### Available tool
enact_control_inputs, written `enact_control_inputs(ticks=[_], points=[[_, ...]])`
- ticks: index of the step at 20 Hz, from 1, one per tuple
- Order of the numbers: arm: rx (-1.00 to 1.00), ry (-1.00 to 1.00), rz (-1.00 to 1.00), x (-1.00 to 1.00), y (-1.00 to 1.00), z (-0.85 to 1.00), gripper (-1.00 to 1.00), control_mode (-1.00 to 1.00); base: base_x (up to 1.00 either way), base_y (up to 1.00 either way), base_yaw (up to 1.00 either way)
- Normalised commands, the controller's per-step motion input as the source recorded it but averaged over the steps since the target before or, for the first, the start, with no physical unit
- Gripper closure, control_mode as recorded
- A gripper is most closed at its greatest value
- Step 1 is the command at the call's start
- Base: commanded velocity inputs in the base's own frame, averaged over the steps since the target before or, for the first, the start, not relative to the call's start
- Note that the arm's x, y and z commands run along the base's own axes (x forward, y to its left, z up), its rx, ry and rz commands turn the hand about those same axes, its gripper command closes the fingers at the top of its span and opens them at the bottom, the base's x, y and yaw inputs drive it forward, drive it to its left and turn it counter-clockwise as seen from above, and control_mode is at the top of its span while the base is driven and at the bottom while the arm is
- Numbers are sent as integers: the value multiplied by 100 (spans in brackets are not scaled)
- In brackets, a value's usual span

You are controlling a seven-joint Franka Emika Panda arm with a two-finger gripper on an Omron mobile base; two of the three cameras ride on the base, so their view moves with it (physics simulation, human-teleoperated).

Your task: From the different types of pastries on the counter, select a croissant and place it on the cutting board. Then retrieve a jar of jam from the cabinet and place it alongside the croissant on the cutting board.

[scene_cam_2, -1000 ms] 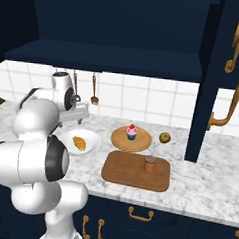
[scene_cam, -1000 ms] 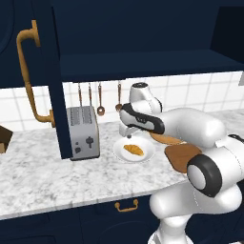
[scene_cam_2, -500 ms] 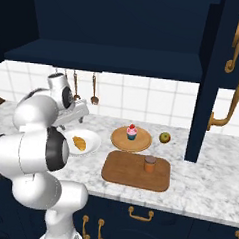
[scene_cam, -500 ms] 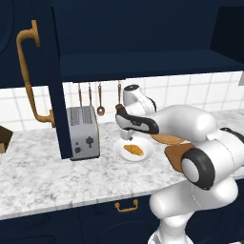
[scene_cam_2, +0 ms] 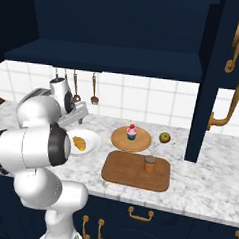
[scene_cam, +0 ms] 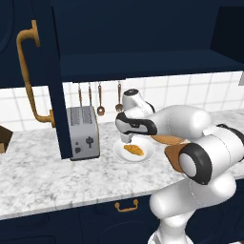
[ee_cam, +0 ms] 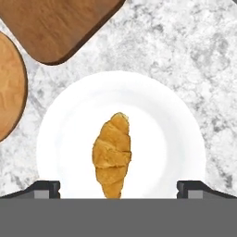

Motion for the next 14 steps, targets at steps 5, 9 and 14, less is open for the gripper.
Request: enact_control_inputs(ticks=[5, 9, 14], points=[[0, 5, 1, 10, -4, -17, -100, -100, 0, 0, 0], [7, 10, 0, 11, -5, -1, -100, -100, 0, 0, 0], [3, 5, 0, 2, 0, -3, -100, -100, 0, 0, 0]])
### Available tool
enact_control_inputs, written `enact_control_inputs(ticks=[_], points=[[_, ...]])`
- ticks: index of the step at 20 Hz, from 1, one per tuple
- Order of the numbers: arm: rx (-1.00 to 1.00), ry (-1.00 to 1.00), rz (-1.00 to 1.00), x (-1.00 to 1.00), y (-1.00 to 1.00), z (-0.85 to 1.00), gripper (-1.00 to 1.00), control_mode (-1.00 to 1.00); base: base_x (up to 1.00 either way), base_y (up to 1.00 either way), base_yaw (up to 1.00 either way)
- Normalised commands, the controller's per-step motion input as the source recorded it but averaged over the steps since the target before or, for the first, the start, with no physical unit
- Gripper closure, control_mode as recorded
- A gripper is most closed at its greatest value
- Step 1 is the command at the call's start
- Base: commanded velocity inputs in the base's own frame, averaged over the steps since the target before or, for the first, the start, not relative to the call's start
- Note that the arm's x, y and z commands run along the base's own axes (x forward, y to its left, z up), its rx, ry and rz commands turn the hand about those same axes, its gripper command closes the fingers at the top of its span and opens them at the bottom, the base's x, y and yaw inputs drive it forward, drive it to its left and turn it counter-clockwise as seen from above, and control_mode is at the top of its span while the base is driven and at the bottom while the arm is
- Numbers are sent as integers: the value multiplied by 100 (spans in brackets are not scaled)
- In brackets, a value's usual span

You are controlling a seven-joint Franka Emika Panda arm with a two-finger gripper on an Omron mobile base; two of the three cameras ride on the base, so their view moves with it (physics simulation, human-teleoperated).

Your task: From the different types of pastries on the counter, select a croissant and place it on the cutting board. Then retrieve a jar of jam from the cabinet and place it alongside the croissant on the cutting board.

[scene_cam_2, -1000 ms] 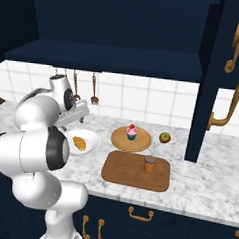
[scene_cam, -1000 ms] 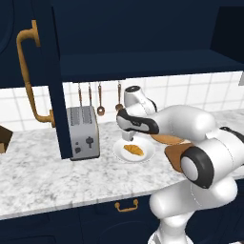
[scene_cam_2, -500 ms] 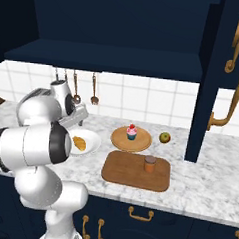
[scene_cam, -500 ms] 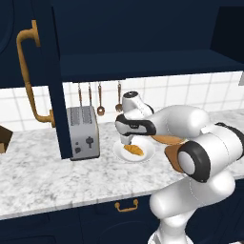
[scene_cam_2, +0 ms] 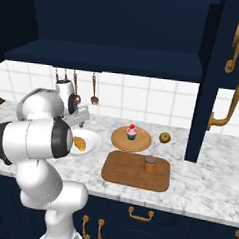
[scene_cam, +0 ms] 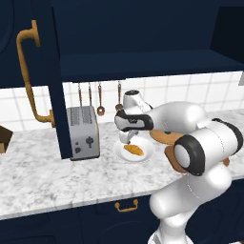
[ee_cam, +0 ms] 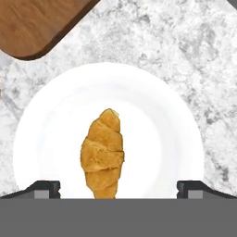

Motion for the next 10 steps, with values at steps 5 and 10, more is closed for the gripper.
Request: enact_control_inputs(ticks=[5, 10], points=[[0, 2, 0, 0, -4, -20, -100, -100, 0, 0, 0], [0, 2, 0, 0, -26, -29, -100, -100, 0, 0, 0]])
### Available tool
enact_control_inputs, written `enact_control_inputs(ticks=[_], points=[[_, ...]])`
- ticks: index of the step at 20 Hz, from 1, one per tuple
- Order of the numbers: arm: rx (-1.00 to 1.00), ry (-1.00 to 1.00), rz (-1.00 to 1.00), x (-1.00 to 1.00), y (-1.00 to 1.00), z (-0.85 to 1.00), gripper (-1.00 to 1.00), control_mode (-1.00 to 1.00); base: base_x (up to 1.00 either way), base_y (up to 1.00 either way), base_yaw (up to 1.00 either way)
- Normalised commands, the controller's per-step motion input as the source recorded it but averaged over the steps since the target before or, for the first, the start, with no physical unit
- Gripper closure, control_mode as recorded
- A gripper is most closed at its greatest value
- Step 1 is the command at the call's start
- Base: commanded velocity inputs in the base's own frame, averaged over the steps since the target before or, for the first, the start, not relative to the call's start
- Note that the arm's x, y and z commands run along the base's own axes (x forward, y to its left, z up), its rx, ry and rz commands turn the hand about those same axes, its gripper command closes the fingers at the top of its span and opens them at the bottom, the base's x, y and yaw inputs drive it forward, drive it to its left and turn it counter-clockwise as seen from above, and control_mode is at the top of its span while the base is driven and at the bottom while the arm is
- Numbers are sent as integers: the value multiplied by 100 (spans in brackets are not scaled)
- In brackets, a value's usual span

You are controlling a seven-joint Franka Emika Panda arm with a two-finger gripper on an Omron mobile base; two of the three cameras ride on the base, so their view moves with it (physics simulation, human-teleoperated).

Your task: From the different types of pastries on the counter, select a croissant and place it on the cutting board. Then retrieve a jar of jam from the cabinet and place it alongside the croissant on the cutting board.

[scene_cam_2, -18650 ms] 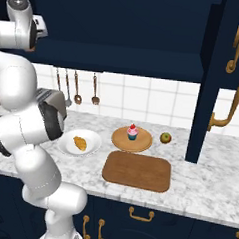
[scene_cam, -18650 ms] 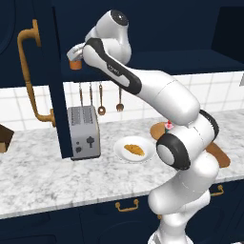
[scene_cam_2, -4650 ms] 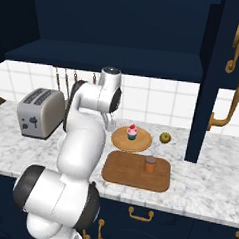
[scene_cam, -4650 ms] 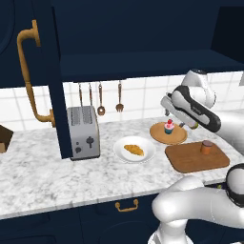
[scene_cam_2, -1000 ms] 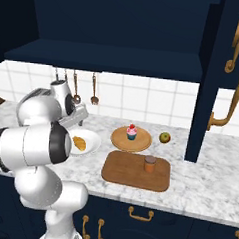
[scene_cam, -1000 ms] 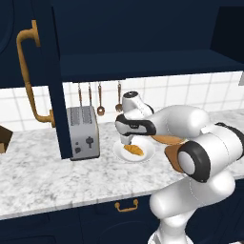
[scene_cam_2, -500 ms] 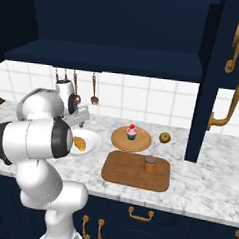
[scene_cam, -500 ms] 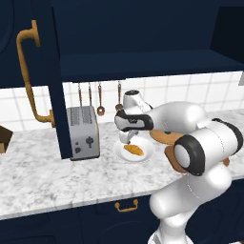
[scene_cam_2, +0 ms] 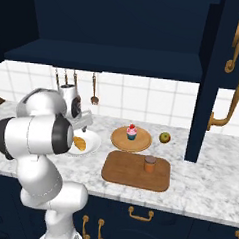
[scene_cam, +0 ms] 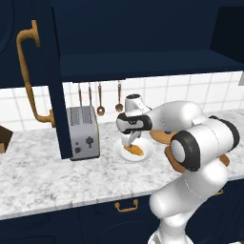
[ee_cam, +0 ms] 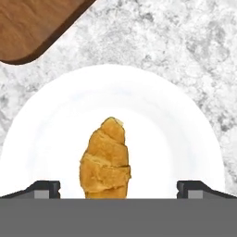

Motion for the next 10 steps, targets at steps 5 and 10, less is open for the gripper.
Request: enact_control_inputs(ticks=[5, 10], points=[[0, 1, 0, 0, -11, -20, -100, -100, 0, 0, 0], [4, 3, 0, 0, 0, -16, -100, -100, 0, 0, 0]])
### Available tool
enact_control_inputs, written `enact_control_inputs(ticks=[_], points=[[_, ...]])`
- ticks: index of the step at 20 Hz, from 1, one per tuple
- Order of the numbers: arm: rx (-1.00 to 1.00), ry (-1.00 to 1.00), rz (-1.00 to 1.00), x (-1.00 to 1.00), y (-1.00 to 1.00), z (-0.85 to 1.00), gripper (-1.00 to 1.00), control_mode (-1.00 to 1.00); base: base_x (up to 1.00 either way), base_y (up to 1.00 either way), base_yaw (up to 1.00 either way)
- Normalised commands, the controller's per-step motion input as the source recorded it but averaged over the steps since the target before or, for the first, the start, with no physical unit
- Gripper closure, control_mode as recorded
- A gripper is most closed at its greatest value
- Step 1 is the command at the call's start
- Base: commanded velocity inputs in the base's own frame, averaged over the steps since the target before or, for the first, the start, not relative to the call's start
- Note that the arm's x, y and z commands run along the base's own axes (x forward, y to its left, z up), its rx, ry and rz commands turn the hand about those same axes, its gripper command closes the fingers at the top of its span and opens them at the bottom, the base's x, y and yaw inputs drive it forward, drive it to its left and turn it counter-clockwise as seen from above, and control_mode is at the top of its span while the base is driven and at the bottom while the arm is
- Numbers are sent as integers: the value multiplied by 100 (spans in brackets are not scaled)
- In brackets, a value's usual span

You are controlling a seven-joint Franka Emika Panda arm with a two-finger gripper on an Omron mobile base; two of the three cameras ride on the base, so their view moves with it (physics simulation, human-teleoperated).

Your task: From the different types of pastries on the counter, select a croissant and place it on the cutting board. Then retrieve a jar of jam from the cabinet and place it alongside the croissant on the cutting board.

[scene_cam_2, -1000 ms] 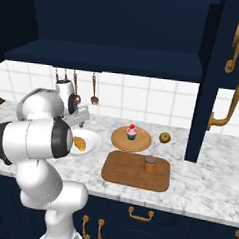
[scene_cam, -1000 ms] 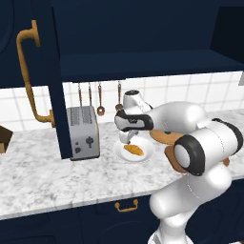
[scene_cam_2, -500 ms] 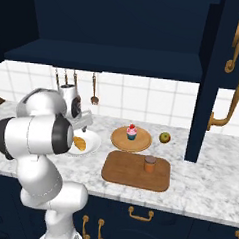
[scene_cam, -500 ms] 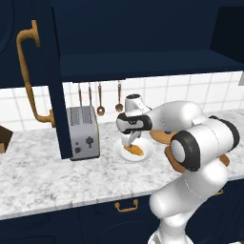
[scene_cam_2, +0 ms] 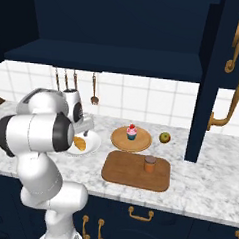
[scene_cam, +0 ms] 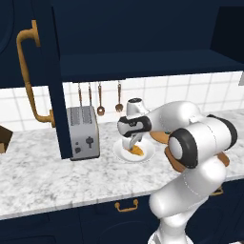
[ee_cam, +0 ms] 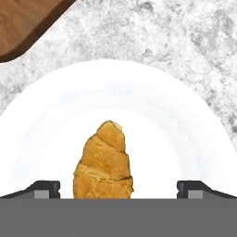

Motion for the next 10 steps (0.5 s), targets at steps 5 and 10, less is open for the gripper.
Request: enact_control_inputs(ticks=[5, 10], points=[[4, 4, 0, 1, 0, -19, -100, -100, 0, 0, 0], [1, 2, 0, 0, 0, -21, -100, -100, 0, 0, 0]])
